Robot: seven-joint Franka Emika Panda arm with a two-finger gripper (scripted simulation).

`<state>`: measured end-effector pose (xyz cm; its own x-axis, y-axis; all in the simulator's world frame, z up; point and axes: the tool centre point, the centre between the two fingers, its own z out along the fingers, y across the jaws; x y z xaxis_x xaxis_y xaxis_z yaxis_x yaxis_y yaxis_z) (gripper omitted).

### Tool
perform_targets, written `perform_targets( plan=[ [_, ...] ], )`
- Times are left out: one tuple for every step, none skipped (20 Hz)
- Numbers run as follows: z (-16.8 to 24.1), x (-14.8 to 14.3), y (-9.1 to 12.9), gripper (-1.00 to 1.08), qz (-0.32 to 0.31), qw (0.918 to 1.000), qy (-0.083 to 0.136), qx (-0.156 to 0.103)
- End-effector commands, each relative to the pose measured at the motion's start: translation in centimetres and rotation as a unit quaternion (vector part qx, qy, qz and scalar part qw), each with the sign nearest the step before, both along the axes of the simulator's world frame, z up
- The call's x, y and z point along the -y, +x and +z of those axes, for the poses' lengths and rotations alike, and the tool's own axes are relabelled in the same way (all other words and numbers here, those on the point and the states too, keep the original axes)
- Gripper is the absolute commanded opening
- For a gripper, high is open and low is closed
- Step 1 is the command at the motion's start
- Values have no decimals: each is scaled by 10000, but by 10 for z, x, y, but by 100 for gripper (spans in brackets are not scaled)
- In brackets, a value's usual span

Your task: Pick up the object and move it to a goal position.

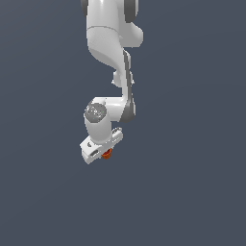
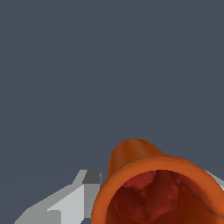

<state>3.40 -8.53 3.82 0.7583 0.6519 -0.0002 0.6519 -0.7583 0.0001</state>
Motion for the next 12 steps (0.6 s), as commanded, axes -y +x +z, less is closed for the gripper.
perform_targets(
  plan=[
    [0,0,0,-100,3,10000,1,0],
    [0,0,0,-100,3,10000,1,0],
    [0,0,0,-100,3,10000,1,0],
    [0,0,0,-100,3,10000,1,0],
    [0,0,0,-100,3,10000,1,0],
    [0,0,0,-100,-1,10000,0,1],
    [0,0,0,-100,-1,10000,0,1],
    [1,0,0,-100,-1,10000,0,1],
    [2,-1,-1,-100,-1,10000,0,1],
    [3,-2,-1,-100,-1,10000,0,1],
    [5,-3,-2,-100,-1,10000,0,1],
    [7,-5,-3,-100,-1,10000,0,1]
  ],
)
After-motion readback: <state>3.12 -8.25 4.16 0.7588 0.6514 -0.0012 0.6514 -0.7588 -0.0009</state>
